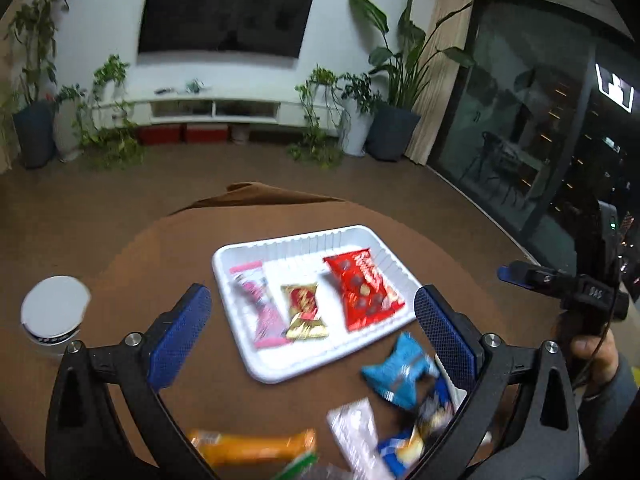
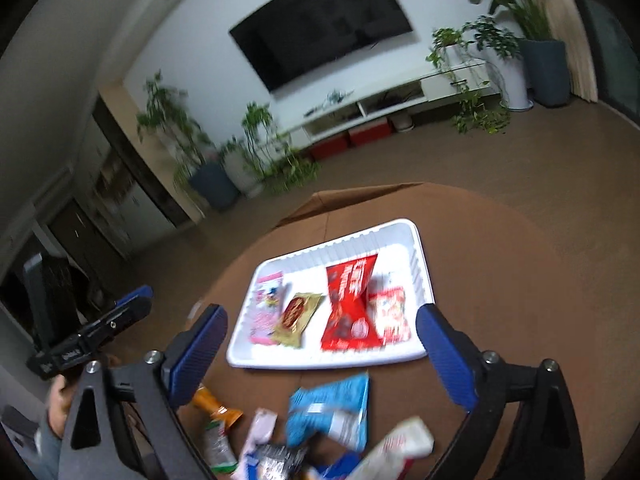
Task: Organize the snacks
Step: 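Withdraw both tools from the tray toward the remaining snacks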
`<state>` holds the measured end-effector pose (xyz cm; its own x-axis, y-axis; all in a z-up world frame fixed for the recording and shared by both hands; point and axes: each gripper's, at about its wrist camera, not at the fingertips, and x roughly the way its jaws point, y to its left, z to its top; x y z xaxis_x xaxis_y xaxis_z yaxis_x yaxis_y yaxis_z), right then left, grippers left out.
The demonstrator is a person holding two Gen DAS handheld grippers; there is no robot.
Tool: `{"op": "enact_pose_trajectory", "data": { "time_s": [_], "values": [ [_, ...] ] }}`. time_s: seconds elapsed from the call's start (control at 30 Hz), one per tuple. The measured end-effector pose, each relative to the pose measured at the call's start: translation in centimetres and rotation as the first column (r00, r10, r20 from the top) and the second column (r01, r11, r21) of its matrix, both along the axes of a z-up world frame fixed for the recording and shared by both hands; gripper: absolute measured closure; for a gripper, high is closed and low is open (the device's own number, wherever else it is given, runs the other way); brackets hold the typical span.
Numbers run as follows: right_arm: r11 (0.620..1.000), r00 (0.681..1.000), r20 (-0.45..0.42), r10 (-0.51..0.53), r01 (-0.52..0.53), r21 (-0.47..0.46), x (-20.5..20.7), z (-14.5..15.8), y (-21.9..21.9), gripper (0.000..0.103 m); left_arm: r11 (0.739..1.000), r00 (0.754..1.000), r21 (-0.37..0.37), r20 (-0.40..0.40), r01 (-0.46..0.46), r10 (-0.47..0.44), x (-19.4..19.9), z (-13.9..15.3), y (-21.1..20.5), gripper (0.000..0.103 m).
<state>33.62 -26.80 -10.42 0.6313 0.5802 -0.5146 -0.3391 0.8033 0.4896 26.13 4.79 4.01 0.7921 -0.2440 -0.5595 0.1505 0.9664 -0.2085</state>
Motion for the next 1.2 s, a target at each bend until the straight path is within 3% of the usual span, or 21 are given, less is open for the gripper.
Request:
{"op": "enact_pose_trajectory", "data": {
  "time_s": [0.1,0.17,0.37,0.53,0.73,1.2],
  "values": [
    [0.999,1.000,-0.006,-0.019,0.019,0.029,-4.0,-1.0,-1.0,0.005,1.000,0.999,-0.007,-0.015,-0.029,0.029,-4.3,-0.8,0.8,0.000],
    [0.999,1.000,-0.014,-0.025,0.025,0.034,-6.8,-2.0,-1.1,0.005,0.997,0.995,-0.008,-0.073,-0.072,0.071,-7.0,-2.3,1.4,0.000],
    [0.996,0.996,-0.050,-0.075,0.077,0.039,-14.7,-5.7,-1.2,0.005,0.967,0.962,-0.166,-0.223,-0.195,0.156,-13.3,-8.3,3.1,0.000],
    [0.997,0.995,-0.068,-0.071,0.072,0.011,-18.8,-7.8,0.3,0.005,0.971,0.949,-0.131,-0.274,-0.200,0.159,-16.6,-11.5,1.2,0.000],
    [0.998,0.999,-0.024,-0.024,0.022,-0.064,-20.3,-8.0,2.5,0.005,0.982,0.954,-0.113,-0.275,-0.152,0.116,-17.2,-12.2,-1.4,0.000],
    [0.994,1.000,-0.007,0.002,-0.003,-0.107,-20.5,-9.1,2.9,0.005,0.982,0.918,0.002,-0.355,-0.187,0.176,-11.2,-13.9,-2.4,0.001]
  ]
}}
